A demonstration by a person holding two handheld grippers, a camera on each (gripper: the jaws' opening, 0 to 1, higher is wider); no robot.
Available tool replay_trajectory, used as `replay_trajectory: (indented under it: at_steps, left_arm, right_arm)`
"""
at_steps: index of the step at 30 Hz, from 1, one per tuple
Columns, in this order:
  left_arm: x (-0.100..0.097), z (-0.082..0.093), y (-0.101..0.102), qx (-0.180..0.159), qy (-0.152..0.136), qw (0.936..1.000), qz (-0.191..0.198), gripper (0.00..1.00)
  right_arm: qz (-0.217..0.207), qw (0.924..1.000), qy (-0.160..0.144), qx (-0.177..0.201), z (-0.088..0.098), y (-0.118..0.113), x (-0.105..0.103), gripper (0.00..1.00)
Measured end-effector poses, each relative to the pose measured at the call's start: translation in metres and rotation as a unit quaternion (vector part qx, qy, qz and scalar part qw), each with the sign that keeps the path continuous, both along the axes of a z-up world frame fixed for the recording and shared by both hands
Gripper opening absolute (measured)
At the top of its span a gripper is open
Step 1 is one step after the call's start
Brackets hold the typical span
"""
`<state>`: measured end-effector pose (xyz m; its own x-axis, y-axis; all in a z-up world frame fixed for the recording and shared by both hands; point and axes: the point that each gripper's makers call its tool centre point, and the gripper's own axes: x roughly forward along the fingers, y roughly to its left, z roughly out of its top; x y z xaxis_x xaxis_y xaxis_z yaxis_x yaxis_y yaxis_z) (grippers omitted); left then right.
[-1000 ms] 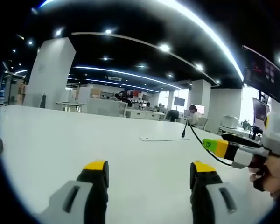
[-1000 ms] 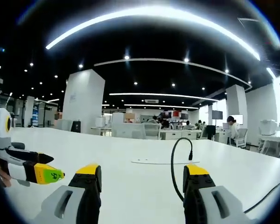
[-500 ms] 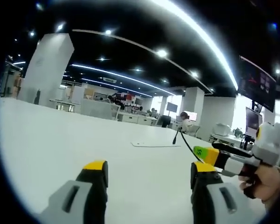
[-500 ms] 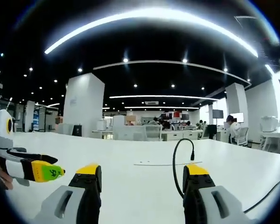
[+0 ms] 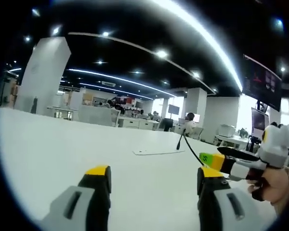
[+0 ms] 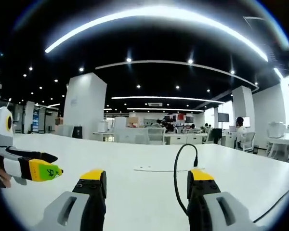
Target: Locate the USB plug end of the data cable currently connected to the USB port on the desk. Grip the plug, withdraw it from the port, and place it onto the desktop.
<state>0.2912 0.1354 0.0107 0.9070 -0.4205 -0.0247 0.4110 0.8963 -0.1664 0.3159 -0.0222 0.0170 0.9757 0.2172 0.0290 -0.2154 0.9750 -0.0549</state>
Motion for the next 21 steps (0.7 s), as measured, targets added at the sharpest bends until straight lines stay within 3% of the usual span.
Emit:
replay_trajectory:
  at_steps: [4, 9, 12, 15, 17, 21]
  left_arm:
    - [0.006, 0.007, -0.011, 0.023, -0.005, 0.9994, -0.026, 0.73]
    - [0.012, 0.017, -0.024, 0.02, -0.017, 0.9986, -0.046, 0.72]
    - [0.014, 0.018, -0.031, 0.036, -0.02, 0.9974, -0.06, 0.72]
    - [0.019, 0.02, -0.036, 0.017, -0.02, 0.9976, -0.064, 0.72]
    - [0.02, 0.016, -0.042, 0.01, -0.011, 0.9972, -0.074, 0.72]
    - [0.022, 0.002, -0.05, 0.03, -0.002, 0.9956, -0.089, 0.72]
  right_arm:
    - [-0.008, 0.9999, 0.009, -0.005, -0.003, -0.008, 0.006, 0.67]
    - [-0.024, 0.9997, 0.005, -0.003, 0.001, -0.02, 0.01, 0.67]
    - [-0.032, 0.9995, 0.002, -0.003, 0.005, -0.025, 0.013, 0.67]
    - [-0.041, 0.9991, -0.004, -0.008, 0.006, -0.029, 0.019, 0.67]
    - [-0.042, 0.9991, -0.001, -0.006, 0.004, -0.03, 0.022, 0.66]
    - [-0.043, 0.999, -0.008, -0.006, 0.008, -0.03, 0.024, 0.68]
